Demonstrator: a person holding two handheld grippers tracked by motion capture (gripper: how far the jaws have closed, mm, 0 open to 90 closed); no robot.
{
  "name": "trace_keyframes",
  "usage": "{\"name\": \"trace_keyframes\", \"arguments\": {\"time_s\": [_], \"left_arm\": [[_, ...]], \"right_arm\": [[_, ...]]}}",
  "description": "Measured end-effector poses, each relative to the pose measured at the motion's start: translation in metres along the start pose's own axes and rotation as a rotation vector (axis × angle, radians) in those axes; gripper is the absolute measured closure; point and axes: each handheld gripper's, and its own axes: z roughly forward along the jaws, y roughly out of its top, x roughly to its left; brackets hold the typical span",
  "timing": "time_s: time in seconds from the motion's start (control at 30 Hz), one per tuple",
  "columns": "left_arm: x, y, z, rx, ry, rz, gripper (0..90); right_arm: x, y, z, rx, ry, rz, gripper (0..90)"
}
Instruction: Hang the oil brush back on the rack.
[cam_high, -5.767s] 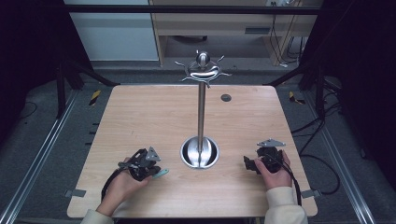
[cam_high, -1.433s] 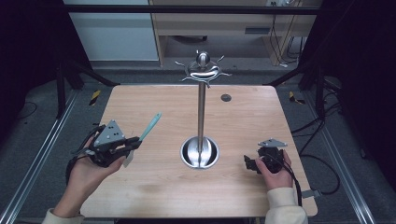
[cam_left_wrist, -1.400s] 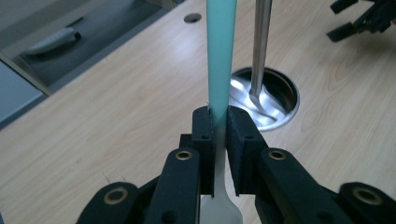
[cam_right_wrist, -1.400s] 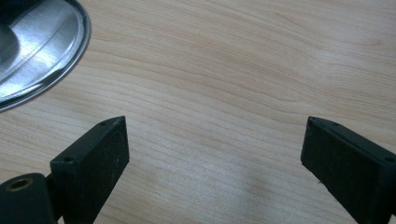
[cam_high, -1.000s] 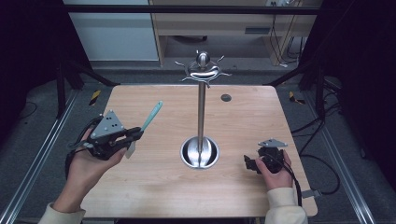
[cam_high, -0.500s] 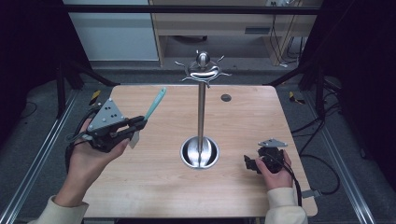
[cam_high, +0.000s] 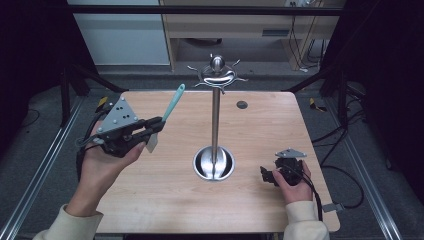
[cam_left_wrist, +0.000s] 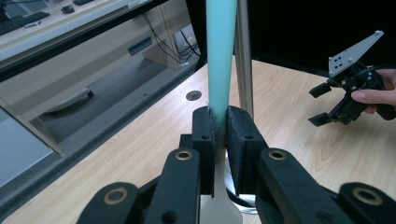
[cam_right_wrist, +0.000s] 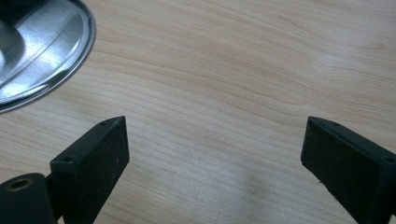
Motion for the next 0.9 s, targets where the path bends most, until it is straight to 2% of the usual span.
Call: {"name": "trace_keyframes", "arguments": {"time_s": [0.43,0.9], "left_arm": [[-0.006,0.01,0.004,0.004,-0.008,0.014,81.8],[-0.005,0.011,0.01,0.019,-0.021,0.008,81.8]], "right_arm": [[0.0,0.0,0.0,0.002,0.009,0.004,8.3],[-0.001,0.0,-0.001,-0.003,0.006,0.003,8.3]]}}
